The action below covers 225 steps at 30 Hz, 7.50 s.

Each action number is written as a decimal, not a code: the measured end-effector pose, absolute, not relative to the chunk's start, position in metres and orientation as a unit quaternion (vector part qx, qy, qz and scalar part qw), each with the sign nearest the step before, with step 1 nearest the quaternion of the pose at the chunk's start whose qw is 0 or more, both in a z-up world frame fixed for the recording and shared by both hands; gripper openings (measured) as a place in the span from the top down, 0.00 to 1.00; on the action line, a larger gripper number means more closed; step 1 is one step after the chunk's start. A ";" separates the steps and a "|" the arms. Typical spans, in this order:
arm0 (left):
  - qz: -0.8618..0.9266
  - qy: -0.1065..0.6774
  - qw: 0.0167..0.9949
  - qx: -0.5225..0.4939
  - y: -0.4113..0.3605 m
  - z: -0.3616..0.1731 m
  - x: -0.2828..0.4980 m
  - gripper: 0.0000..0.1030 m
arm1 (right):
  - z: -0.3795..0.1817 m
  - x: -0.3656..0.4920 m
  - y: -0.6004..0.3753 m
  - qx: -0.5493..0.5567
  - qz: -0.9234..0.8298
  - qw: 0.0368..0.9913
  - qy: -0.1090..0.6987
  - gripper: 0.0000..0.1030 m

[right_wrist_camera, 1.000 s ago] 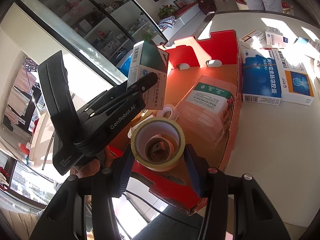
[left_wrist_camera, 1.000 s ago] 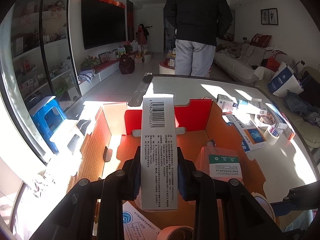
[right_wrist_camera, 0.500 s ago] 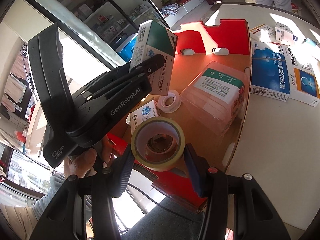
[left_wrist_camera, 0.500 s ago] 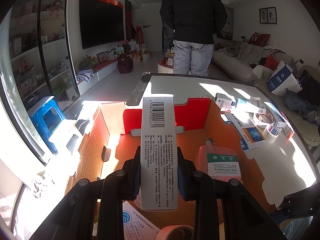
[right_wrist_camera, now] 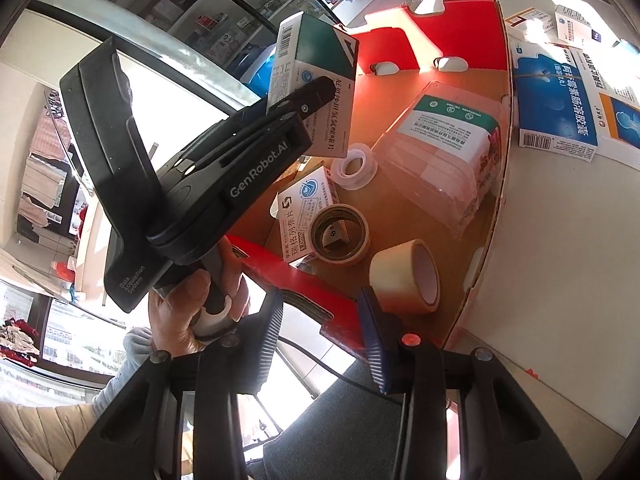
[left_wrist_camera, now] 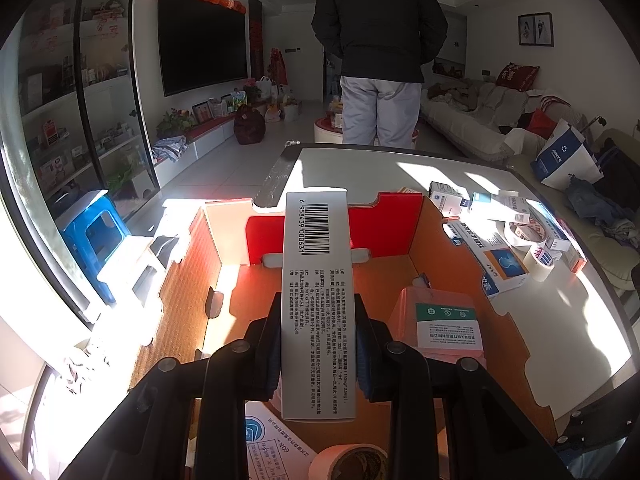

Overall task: Organize objects
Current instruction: 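Lower the yellow masking tape into the orange box and open the right gripper, then open the left gripper to drop the white barcode box into the orange box, then grasp the clear printed tape roll with the right gripper while the left grasps a white red-printed tape roll, then carry the white tape roll over the orange box with the left gripper while the right holds the clear tape, then hold both tape rolls above the orange box with both grippers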

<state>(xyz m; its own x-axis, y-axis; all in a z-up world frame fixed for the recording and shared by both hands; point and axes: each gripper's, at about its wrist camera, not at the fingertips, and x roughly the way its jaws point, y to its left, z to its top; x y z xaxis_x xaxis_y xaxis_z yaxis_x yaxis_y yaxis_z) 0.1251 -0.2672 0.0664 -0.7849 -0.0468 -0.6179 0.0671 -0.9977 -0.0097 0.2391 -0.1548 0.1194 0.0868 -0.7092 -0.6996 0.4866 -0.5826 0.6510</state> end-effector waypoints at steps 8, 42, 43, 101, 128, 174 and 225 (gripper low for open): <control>-0.942 0.045 0.043 0.331 -0.277 0.081 0.125 0.00 | 0.144 0.197 -0.056 0.500 -0.765 0.352 -0.203 0.34; -0.917 -0.034 -0.116 0.381 -0.106 0.109 0.046 0.00 | 0.069 0.070 0.098 0.492 -0.821 0.176 -0.230 0.46; -0.914 -0.038 -0.122 0.384 -0.095 0.110 0.035 0.00 | 0.070 0.077 0.109 0.489 -0.815 0.180 -0.254 0.46; -0.896 0.037 -0.298 0.327 -0.023 0.149 0.077 0.91 | 0.058 0.201 0.207 0.423 -0.736 0.223 -0.479 0.45; -0.925 0.215 -0.140 0.280 -0.237 0.138 0.159 0.91 | 0.067 0.236 0.116 0.492 -0.702 0.256 -0.447 0.45; -0.923 0.209 -0.150 0.286 -0.229 0.143 0.153 0.91 | 0.065 0.236 0.124 0.485 -0.694 0.252 -0.469 0.45; -0.921 0.213 -0.146 0.292 -0.232 0.142 0.155 0.91 | 0.065 0.239 0.123 0.480 -0.689 0.254 -0.480 0.45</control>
